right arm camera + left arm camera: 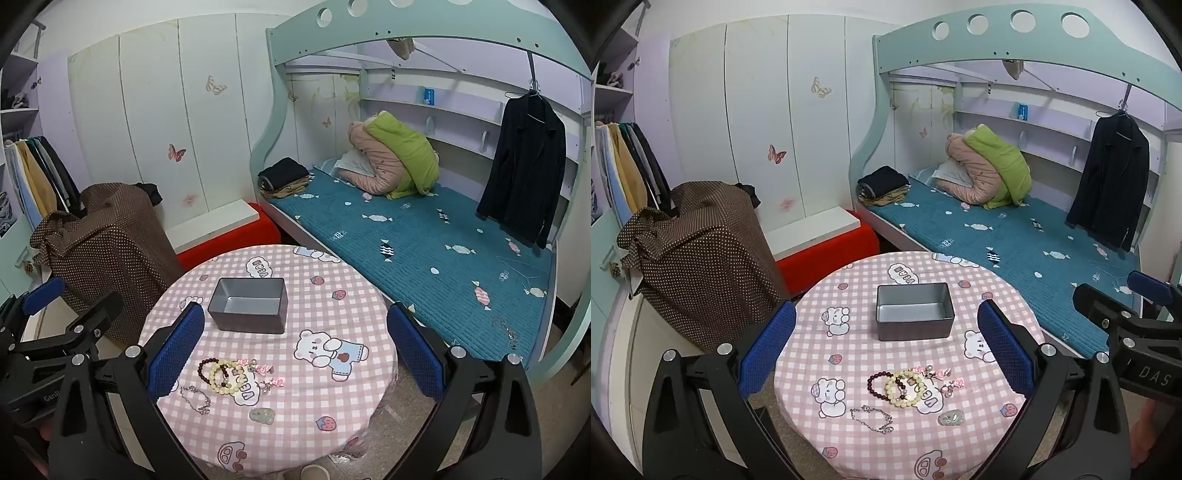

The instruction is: Organize jewelry

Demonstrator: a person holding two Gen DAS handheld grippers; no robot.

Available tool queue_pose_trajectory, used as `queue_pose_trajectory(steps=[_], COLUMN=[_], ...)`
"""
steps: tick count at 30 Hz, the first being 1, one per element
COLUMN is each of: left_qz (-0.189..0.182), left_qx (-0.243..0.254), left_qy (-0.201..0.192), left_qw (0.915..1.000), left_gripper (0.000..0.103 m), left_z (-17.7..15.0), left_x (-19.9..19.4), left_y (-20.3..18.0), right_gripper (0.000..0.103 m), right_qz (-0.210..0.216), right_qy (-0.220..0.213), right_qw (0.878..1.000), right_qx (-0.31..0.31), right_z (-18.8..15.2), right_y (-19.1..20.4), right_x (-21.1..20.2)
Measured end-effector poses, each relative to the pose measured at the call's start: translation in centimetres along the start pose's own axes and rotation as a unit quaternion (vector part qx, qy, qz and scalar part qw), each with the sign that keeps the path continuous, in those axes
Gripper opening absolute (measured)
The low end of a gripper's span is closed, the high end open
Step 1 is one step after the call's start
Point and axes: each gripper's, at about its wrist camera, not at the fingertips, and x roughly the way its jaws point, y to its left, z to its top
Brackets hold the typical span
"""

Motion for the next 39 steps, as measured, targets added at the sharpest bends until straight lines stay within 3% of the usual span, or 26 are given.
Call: queue_pose_trajectory(steps=[39], left_qz=[0.004], left_qx=[0.001], left_qy=[0.0], left_qw=[1.0], left_gripper=[0.098], left_z=[-0.01], left_x=[-0.28], left_y=[-0.5], right_gripper=[0.095], right_qz=[0.001], right_qy=[0.001], right_qw=[1.0], right_qx=[0.001], right_z=[-0.11], right_y=[0.08], right_x=[0.36])
